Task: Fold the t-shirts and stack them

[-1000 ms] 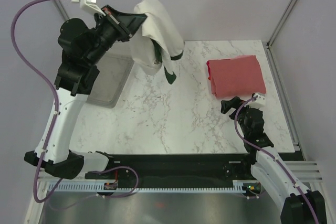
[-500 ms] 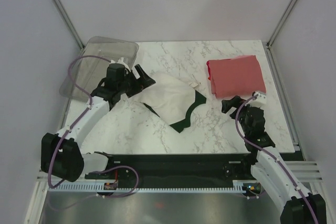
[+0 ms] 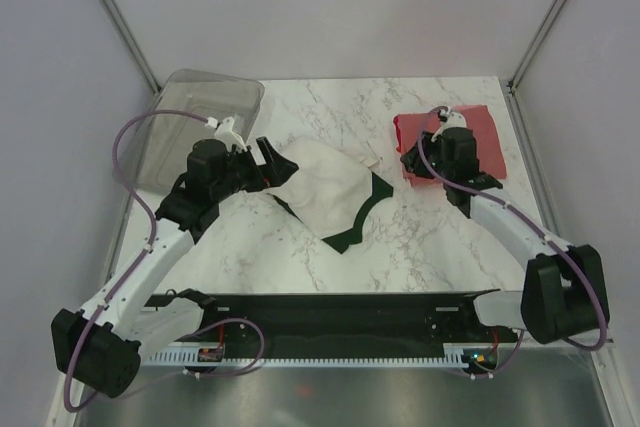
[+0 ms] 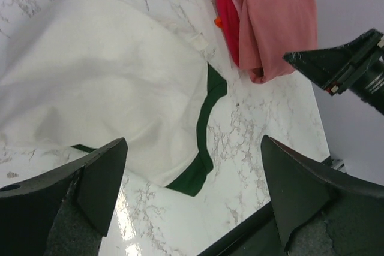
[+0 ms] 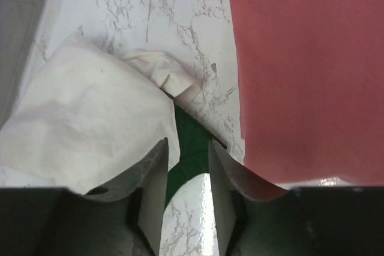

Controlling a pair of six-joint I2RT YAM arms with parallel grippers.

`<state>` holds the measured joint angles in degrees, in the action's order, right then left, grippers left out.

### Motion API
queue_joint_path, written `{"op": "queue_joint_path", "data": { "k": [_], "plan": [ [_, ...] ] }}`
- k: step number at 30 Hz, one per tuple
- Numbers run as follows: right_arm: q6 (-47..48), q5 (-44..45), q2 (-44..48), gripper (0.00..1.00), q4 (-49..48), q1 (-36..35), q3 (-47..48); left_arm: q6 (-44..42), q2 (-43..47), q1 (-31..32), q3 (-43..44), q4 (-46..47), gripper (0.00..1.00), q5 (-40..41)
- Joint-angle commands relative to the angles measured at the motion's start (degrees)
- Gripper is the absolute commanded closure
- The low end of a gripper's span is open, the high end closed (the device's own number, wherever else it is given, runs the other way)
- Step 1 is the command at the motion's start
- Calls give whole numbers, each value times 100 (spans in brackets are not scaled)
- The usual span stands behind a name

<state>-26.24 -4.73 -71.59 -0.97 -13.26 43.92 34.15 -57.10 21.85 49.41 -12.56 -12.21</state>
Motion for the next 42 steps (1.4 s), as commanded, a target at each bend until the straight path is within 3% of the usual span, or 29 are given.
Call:
{"op": "queue_joint_path", "data": {
  "k": [1,2,7,10,16,26,31,35,42],
  "plan": [
    [154,-64,-758,64,448,-142,808,-313,-81,30,-212,-36,0,86],
    [189,-46,-942,73,501,-186,933,-313,-151,30,-230,-36,0,113],
    [321,174,-2103,81,809,-616,1725,-242,-433,21,-239,16,1,78],
    [400,638,-2753,91,1204,-740,2330,-251,-486,30,-239,69,2,78],
    [654,1580,-3843,100,1845,-749,3524,-172,-512,30,-396,280,2,-27],
    [919,2283,-5145,100,2540,-687,4353,-84,-548,39,-573,473,2,254],
    [954,2653,-5286,100,2655,-345,4406,-75,-548,30,-608,517,1,280],
    [893,2460,-5251,100,2664,199,4380,-119,-530,39,-634,526,1,403],
    [831,2398,-5040,98,2760,508,4406,-128,-592,30,-625,526,2,430]
  ]
}}
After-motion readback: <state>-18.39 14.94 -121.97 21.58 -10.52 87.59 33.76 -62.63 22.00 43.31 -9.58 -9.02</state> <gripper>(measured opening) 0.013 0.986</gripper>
